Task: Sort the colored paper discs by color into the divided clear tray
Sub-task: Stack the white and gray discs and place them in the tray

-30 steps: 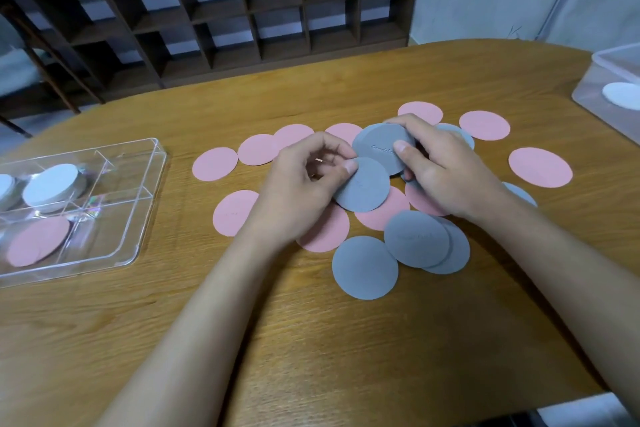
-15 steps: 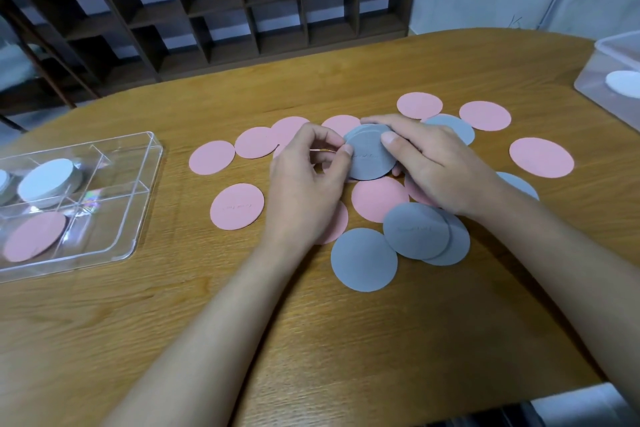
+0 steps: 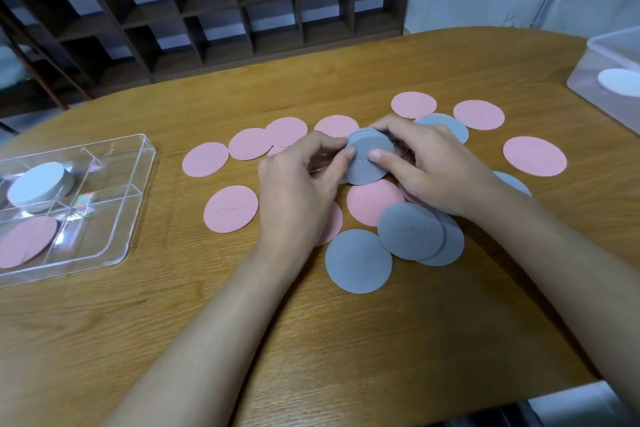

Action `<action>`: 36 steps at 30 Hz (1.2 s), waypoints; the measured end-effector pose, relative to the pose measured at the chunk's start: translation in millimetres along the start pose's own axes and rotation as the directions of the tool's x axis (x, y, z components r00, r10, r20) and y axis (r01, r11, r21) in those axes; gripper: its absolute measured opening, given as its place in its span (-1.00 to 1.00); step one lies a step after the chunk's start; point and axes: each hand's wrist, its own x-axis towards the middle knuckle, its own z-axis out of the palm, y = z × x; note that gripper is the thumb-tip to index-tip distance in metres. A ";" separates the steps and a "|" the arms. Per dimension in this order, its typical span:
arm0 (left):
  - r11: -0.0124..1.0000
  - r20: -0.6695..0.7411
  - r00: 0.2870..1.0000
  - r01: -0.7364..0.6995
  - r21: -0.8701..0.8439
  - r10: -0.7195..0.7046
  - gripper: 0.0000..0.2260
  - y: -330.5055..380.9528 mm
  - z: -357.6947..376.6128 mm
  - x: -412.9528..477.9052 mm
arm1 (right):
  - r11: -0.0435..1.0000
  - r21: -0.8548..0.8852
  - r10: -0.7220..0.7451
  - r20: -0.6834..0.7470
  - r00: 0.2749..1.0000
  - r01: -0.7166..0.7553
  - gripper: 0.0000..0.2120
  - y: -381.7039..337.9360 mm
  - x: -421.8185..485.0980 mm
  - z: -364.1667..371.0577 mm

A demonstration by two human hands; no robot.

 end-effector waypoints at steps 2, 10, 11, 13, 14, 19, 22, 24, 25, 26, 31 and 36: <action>1.000 0.013 1.000 -0.028 0.011 0.027 -0.93 0.8 -0.4 -0.5 | 1.000 0.013 -0.007 0.009 1.000 0.007 -0.84 0.9 -0.2 -1.0; 0.975 0.286 0.948 -0.184 0.127 0.142 -0.91 6.2 -1.9 -2.5 | 0.996 0.077 0.056 -0.105 0.993 -0.049 -0.91 16.9 0.8 -12.7; 0.978 0.409 0.905 -0.178 0.108 0.119 -0.87 6.4 -2.0 -4.2 | 0.995 0.088 0.063 -0.109 0.992 -0.054 -0.90 17.9 0.5 -12.8; 0.968 0.593 0.802 -0.202 0.147 0.077 -0.65 6.0 -1.5 -8.3 | 0.995 0.080 0.063 -0.108 0.992 -0.054 -0.90 19.1 0.6 -12.2; 0.956 0.637 0.768 -0.231 0.180 0.065 -0.55 5.2 -1.2 -9.3 | 0.996 0.069 0.058 -0.106 0.993 -0.051 -0.90 19.4 1.2 -11.6; 0.958 0.680 0.733 -0.213 0.193 0.026 -0.50 6.9 -2.4 -6.4 | 0.999 0.026 0.024 -0.100 0.995 -0.021 -0.89 19.0 4.0 -8.1; 0.984 0.668 0.744 -0.118 0.137 -0.004 -0.65 7.1 -3.9 -4.5 | 0.999 0.048 0.031 -0.097 0.995 -0.026 -0.89 18.0 4.2 -7.7; 0.998 0.648 0.761 -0.008 0.066 -0.037 -0.78 5.9 -5.7 -3.1 | 0.997 0.068 0.036 -0.097 0.995 -0.029 -0.89 17.6 3.6 -7.4; 0.998 0.643 0.764 0.047 0.043 -0.064 -0.83 4.8 -6.4 -2.3 | 0.996 0.080 0.042 -0.097 0.994 -0.035 -0.89 17.5 3.3 -7.0; 0.996 0.637 0.766 0.089 0.030 -0.088 -0.86 3.1 -6.7 -1.3 | 0.995 0.094 0.054 -0.097 0.994 -0.045 -0.89 17.2 3.4 -6.6; 0.969 0.575 0.810 0.220 -0.116 -0.115 -0.89 -3.1 -9.0 6.2 | 0.974 0.213 0.099 -0.092 0.991 -0.077 -0.82 16.2 2.6 -7.0; 0.952 0.448 0.884 0.241 -0.187 -0.136 -0.89 -7.7 -15.0 15.3 | 0.934 0.345 0.122 -0.068 0.990 -0.091 -0.67 14.2 4.5 -6.4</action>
